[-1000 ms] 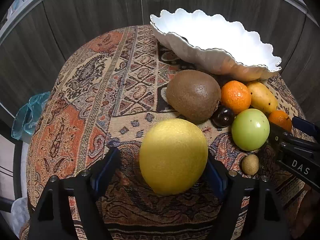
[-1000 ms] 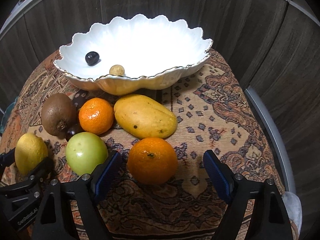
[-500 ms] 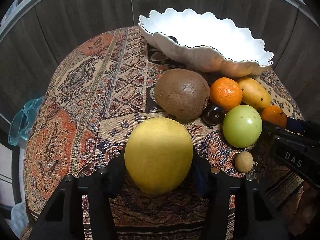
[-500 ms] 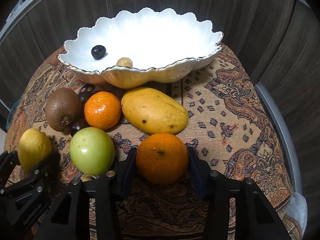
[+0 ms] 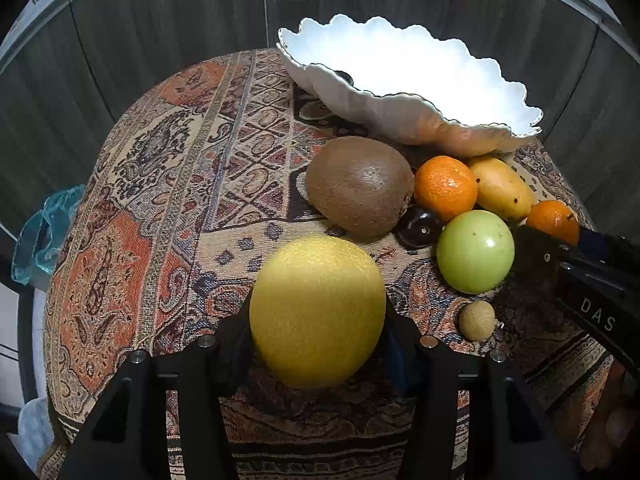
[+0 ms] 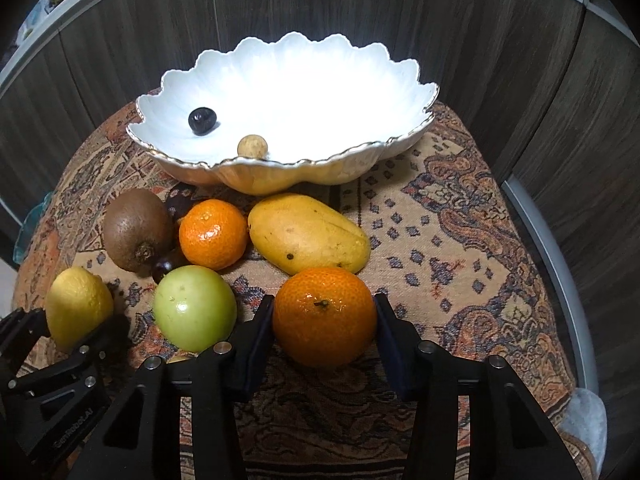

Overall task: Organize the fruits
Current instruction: 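Grasp the yellow grapefruit with the left tool while the right tool grasps a tangerine, then lift the grapefruit and tangerine over the white bowl and release them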

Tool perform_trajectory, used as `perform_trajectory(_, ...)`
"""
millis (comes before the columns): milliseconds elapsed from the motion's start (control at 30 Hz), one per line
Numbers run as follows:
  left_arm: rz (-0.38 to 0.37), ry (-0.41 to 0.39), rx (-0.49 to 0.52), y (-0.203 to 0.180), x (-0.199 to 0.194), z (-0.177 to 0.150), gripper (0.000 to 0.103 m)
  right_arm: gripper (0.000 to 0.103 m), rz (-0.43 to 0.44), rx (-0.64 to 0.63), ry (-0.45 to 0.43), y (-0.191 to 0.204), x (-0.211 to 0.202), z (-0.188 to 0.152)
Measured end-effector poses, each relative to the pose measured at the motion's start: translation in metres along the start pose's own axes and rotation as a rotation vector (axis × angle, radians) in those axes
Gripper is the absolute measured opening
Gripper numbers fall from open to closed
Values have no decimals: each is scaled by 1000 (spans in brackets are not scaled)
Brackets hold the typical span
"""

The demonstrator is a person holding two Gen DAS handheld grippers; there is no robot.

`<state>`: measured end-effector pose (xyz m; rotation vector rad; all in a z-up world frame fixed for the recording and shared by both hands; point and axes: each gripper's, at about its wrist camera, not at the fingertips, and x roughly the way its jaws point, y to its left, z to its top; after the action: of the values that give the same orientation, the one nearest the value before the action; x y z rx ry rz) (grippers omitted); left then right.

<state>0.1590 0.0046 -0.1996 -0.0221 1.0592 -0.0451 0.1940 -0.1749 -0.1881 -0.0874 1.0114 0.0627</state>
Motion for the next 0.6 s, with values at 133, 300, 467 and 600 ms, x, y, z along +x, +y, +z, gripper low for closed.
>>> perform_trajectory(133,-2,-13,-2,0,-7,1,53,48,0,-2,-18,0,-7,2)
perform_trajectory(300,-4,-34,-8,0,-16,7,53,48,2,3,-37,-3,-15,5)
perform_trajectory(467,-9,-58,-9,-1,-25,14,53,48,2,5,-66,-3,-26,9)
perform_trajectory(600,-12,-82,-8,-1,-33,20,53,48,6,9,-86,-5,-34,13)
